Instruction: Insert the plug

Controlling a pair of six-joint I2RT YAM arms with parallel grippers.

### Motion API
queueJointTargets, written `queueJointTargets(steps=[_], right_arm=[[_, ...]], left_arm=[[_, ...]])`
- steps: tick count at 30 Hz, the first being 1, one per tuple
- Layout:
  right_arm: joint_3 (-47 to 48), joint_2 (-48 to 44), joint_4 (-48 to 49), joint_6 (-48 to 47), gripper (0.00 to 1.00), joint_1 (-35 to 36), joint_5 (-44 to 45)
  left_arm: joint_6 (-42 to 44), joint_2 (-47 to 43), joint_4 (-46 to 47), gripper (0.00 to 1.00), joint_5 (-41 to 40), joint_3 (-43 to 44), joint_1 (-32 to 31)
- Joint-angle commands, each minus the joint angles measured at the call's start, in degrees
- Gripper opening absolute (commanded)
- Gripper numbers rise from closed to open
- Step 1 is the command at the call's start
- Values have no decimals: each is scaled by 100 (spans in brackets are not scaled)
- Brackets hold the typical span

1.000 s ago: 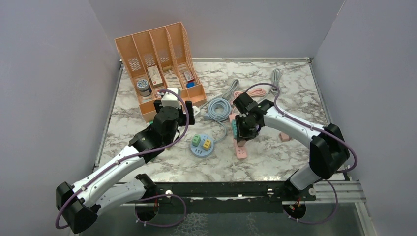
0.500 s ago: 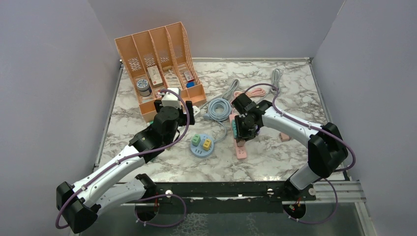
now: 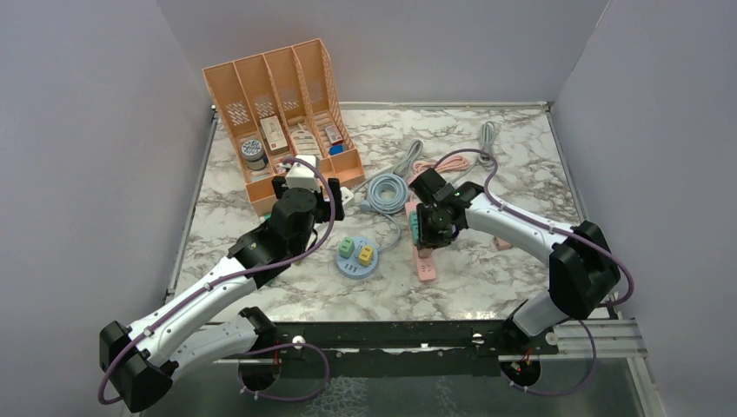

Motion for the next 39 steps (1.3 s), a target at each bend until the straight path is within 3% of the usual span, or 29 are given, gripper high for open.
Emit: queueJointTargets(steps=[1, 12, 30, 39], right_arm=[[-98, -103, 41, 219, 1, 19, 747], [-296, 125, 385, 16, 1, 45, 206], [125, 1391, -297, 628, 1, 520, 1057], [-533, 1946, 563, 775, 1, 705, 643]], left_arm=[[60, -100, 126, 87, -150, -70, 35], [39, -113, 118, 88, -124, -96, 39], [60, -181, 102, 88, -176, -157, 44], [109, -207, 118, 88, -228, -162, 44]])
